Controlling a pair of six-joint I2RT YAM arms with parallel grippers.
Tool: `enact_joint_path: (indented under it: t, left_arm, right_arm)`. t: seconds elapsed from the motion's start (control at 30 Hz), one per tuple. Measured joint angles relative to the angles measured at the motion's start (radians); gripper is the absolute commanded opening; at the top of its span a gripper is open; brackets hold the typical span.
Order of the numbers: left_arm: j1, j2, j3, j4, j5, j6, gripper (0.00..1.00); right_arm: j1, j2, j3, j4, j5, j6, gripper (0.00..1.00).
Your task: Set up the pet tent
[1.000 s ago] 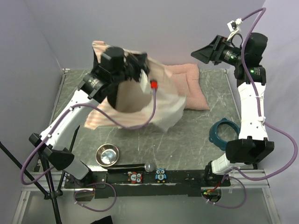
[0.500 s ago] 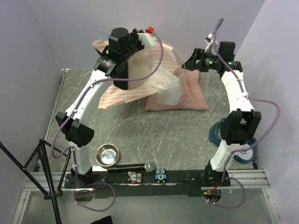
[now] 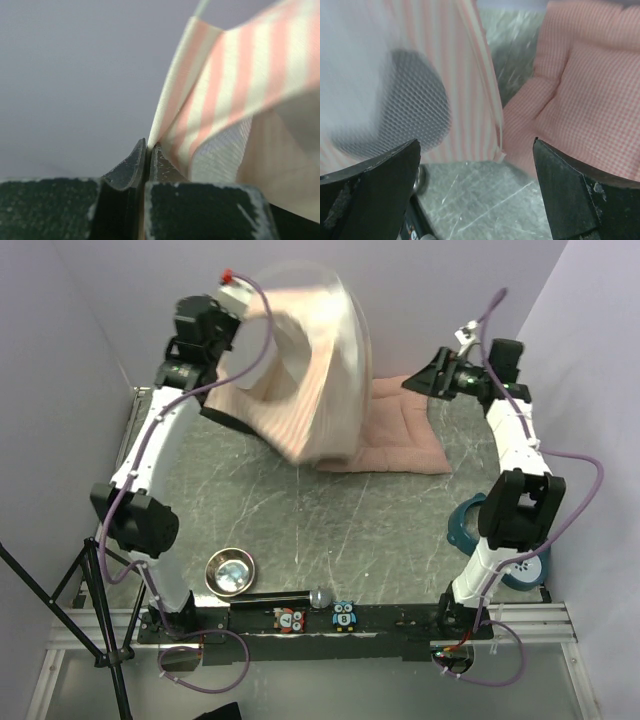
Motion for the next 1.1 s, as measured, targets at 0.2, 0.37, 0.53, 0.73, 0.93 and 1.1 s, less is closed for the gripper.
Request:
enact_joint_path:
  t: [0.2,0.37,0.53,0.73,0.93,1.1]
  left_arm:
    - [0.059,-0.063,0.051,0.108,-0.1,-0.129,0.01]
    - [0.038,-0.091,0.039,0.156,-0.166,-0.237,0.01]
    - [0.073,-0.105,-0.004,0.128,-0.22,-0.375,0.01]
    - [0.132,-0.115,-0.063,0.124,-0.249,-0.509,0.01]
    - [0.144,-0.146,-0.157,0.171,-0.249,-0.583,0.01]
    - [0.142,-0.15,-0.159,0.243,-0.25,-0.628,0.01]
  right_arm:
    - [-0.064,-0.031,0.044,0.076,-0.035,0.098,1.0]
    - [0.001,0.02,0.151,-0.098,0.133,-0.151,1.0]
    - [0.078,0.197,0.216,-0.211,0.336,-0.336,1.0]
    - [0.214,0.377,0.217,-0.264,0.538,-0.425,1.0]
    - [0.307,0.491,0.252,-0.315,0.638,-0.453,0.55]
    - [0.272,0.433,0.165,-0.314,0.646,-0.475,0.19]
